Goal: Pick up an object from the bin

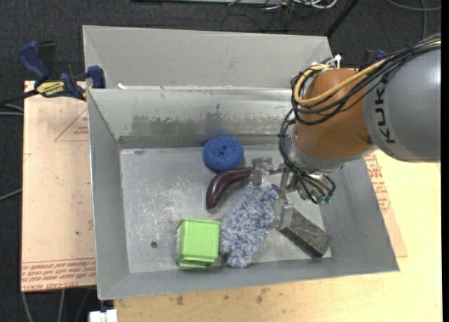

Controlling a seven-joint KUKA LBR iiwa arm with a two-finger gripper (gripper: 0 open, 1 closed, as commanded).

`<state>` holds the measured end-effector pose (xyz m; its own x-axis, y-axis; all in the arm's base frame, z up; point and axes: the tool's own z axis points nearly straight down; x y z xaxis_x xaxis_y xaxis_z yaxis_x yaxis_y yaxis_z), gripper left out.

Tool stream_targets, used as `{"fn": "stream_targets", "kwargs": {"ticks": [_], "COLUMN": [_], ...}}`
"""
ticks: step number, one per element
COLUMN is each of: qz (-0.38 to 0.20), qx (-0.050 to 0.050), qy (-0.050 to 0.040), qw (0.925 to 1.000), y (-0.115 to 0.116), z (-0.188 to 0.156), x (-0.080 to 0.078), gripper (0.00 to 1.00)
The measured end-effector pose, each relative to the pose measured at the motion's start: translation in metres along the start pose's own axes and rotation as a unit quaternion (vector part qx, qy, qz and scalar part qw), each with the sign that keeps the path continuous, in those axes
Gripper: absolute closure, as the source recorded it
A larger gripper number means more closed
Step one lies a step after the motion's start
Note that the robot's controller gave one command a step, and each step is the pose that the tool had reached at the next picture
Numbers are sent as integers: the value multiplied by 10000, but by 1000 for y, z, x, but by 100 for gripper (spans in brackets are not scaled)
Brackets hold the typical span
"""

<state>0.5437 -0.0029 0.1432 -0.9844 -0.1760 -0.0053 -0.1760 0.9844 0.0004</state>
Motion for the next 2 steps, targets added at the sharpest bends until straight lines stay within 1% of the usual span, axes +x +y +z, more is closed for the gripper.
{"fn": "stream_targets", "kwargs": {"ticks": [1,2], "qz": [-307,-428], "qx": [-9,-1], "qy": [47,20], "qw": [9995,9991], "y": [3,7], "z": [33,48], "x": [8,14], "gripper": [0,100]}}
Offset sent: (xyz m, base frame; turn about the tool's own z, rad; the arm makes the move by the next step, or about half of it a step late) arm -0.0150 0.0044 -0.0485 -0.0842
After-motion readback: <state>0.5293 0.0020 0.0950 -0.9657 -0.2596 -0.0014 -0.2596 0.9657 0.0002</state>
